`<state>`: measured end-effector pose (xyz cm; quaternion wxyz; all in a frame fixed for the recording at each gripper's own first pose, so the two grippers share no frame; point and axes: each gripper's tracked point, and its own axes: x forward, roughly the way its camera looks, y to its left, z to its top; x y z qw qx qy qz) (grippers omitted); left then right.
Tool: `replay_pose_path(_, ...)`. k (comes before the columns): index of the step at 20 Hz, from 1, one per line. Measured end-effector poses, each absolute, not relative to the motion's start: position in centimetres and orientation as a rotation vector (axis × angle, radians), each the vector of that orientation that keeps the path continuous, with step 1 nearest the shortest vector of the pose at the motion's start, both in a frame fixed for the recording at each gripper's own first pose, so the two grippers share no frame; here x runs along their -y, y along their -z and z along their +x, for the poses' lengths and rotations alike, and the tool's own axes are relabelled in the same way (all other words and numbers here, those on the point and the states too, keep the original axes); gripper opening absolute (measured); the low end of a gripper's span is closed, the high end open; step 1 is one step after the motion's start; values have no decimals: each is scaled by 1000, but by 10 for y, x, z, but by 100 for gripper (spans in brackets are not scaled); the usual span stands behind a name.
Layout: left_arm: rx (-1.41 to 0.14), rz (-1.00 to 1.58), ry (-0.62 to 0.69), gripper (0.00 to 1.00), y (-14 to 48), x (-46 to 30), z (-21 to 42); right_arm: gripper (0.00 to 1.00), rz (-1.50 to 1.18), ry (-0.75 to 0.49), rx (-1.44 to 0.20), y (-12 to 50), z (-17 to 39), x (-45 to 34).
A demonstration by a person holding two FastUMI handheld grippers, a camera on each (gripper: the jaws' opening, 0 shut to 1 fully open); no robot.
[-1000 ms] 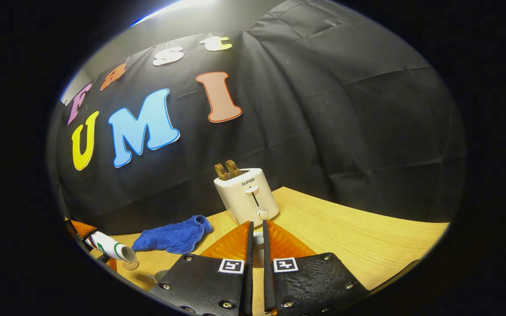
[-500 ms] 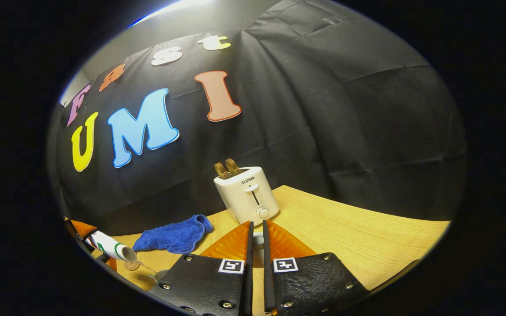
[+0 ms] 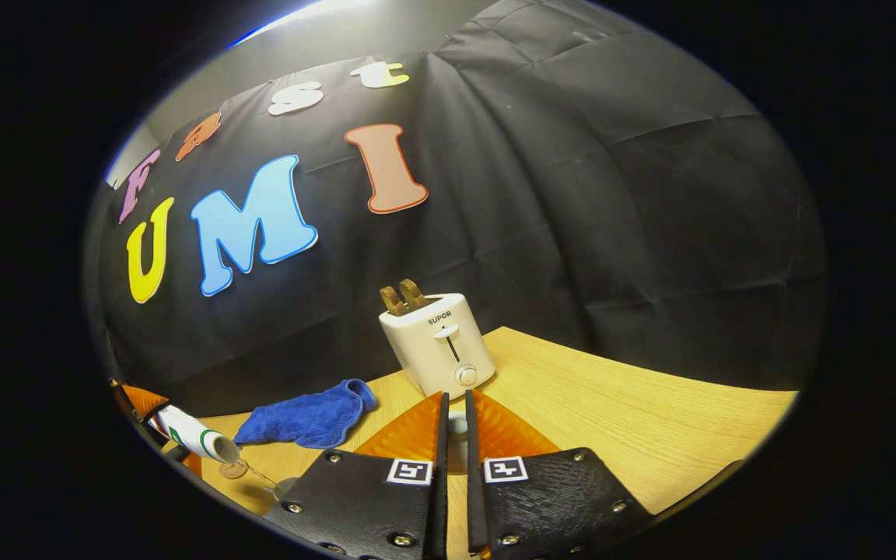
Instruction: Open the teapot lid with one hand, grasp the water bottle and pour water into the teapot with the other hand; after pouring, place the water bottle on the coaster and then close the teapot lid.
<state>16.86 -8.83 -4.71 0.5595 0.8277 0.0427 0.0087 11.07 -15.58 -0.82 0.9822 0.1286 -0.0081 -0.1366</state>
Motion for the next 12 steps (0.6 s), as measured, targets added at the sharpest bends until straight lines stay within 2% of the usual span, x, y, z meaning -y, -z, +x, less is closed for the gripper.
replay_pose_path(3,-98,1966,-20,76,46,89,170,10,259,275,16,8,111,156)
replay_pose_path(10,-91,1998,-23,76,43,87,171,10,267,274,14,9,112,156)
replay_pose_path(11,-90,2003,-24,82,43,87,171,10,267,273,14,9,111,157)
replay_pose_path(12,-91,2006,-25,76,41,86,171,10,267,273,14,9,111,157)
